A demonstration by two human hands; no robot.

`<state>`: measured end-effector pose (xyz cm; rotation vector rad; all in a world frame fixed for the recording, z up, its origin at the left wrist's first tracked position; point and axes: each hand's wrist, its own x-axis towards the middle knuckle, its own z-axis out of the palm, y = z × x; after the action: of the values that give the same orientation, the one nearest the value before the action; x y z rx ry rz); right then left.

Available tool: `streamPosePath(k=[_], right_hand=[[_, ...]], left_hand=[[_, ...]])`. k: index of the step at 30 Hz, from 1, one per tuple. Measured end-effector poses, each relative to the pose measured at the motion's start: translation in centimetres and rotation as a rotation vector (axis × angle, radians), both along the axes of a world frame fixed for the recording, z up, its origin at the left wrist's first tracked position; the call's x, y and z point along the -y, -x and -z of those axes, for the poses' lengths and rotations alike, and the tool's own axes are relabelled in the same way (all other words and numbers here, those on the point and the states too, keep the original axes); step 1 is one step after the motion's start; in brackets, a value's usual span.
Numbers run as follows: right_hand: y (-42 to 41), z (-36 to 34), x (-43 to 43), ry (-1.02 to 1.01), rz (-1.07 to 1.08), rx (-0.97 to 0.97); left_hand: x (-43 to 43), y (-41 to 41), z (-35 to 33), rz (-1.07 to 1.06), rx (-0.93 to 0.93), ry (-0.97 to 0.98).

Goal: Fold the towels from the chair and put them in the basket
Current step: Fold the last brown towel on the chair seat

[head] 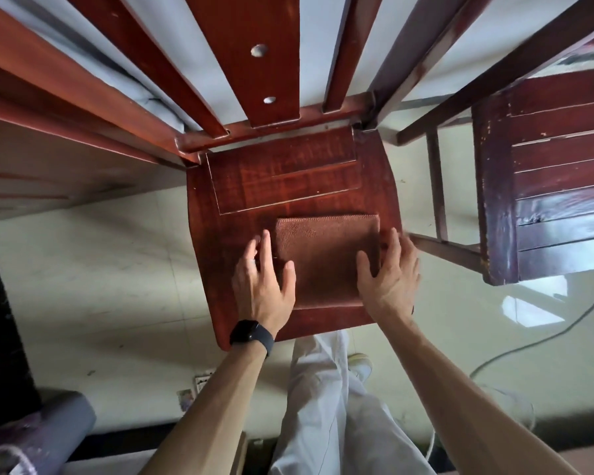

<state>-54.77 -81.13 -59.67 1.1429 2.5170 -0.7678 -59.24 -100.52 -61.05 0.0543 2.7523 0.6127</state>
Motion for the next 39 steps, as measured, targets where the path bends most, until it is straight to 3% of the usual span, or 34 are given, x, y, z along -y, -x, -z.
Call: streamPosePath(k=[3, 5, 11, 17, 23, 26, 32, 39], right_hand=[[0.8, -0.9, -1.0, 0.287, 0.301, 0.057], [1.3, -1.0, -1.7, 0.383, 0.4, 0.135], [2.5, -1.4, -4.0, 0.596, 0.33, 0.28], [1.1, -3.4, -6.1, 0.805, 0.383, 0.104], [-3.6, -8.6, -9.6, 1.257, 0.563, 0.087], [-6.7, -13.0, -12.4, 1.374, 0.582, 0.063], [-12.9, -25.0, -21.8, 1.297, 0.646, -0.152], [-22.9, -42.8, -35.2, 1.103, 0.686, -0.624]], left_hand=[[-0.8, 1.0, -1.2, -0.4, 0.226, -0.273], [-0.9, 1.9, -1.4, -0.529, 0.387, -0.336], [-0.1, 4.7, -1.2, -0.574, 0.694, -0.44], [0.2, 5.3, -4.7, -0.653, 0.824, -0.723], [-1.7, 2.8, -10.3, -0.565, 1.061, -0.784], [-4.7, 1.0, -13.6, -0.531, 1.101, -0.802], [-16.6, -0.9, -24.1, -0.324, 1.1, -0.82], [-36.4, -3.6, -42.1, 0.152, 1.024, -0.863]])
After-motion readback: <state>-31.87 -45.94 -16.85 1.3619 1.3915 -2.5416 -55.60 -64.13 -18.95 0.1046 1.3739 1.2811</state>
